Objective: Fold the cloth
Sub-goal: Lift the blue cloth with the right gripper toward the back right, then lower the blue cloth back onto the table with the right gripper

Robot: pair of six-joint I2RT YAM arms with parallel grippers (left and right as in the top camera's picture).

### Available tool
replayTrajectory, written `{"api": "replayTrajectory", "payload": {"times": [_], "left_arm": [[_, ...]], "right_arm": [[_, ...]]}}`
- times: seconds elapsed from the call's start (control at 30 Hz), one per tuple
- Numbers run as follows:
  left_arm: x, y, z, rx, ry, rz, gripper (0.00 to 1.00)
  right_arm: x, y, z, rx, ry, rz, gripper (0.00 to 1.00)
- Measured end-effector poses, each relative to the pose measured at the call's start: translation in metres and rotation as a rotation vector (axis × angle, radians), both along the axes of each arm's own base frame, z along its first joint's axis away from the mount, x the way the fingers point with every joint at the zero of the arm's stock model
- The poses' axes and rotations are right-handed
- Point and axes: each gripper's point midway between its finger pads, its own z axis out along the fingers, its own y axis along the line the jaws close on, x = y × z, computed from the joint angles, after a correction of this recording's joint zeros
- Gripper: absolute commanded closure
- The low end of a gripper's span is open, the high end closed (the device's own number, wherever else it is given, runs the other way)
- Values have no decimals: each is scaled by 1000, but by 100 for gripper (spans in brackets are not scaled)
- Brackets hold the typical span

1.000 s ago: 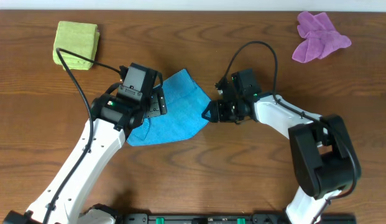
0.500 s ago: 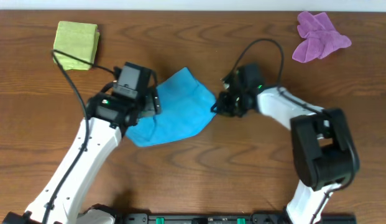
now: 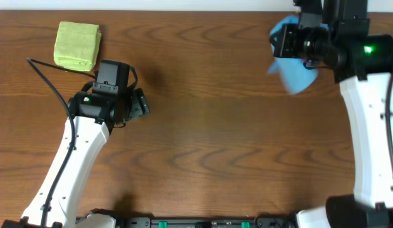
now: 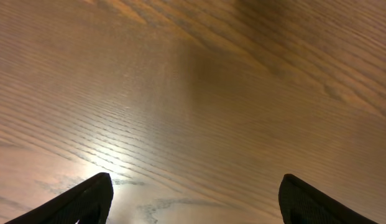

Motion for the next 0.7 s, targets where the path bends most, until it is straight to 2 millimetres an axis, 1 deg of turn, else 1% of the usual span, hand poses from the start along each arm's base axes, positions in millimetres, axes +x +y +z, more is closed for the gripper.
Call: {"api": "replayTrajectory", "payload": {"times": [0.03, 0.1, 0.13, 0.2, 0.23, 0.27, 0.3, 0.33, 0.4, 0.47, 0.53, 0.57, 0.6, 0.63, 0.7], "left_arm": [[0, -1, 0, -5, -1, 1, 13], [1, -1, 1, -10, -5, 5, 13], [2, 0, 1, -13, -7, 12, 13], [3, 3, 3, -31, -15, 41, 13], [4, 7, 5, -36, -21, 58, 13], [4, 11, 7, -46, -29, 79, 13], [4, 17, 11, -57, -41, 103, 13], [3, 23, 16, -69, -57, 126, 13], [2, 32, 26, -87, -90, 157, 13], [0, 36, 34, -93, -116, 169, 12], [-1, 35, 39, -101, -133, 165, 12], [-1, 34, 40, -105, -135, 163, 12], [-1, 33, 40, -108, -135, 161, 12], [-1, 33, 40, -110, -135, 160, 12], [-1, 33, 40, -112, -134, 159, 11]], "right_arm": [[-8, 22, 3, 1, -6, 59, 83], [-24, 60, -5, 9, 23, 165, 17], [-34, 82, -13, 7, 47, 235, 1], [-56, 117, -37, -14, 126, 361, 1], [-67, 128, -51, -37, 174, 410, 1], [-75, 134, -64, -65, 214, 442, 1], [-79, 135, -74, -87, 247, 453, 1], [-80, 133, -81, -107, 266, 453, 1], [-74, 120, -86, -130, 276, 424, 1], [-66, 105, -87, -144, 281, 381, 1], [-57, 87, -90, -163, 285, 332, 2], [-53, 79, -93, -173, 290, 309, 5], [-51, 72, -97, -183, 301, 292, 10], [-50, 66, -107, -196, 324, 274, 15], [-49, 59, -126, -222, 363, 266, 23]]}}
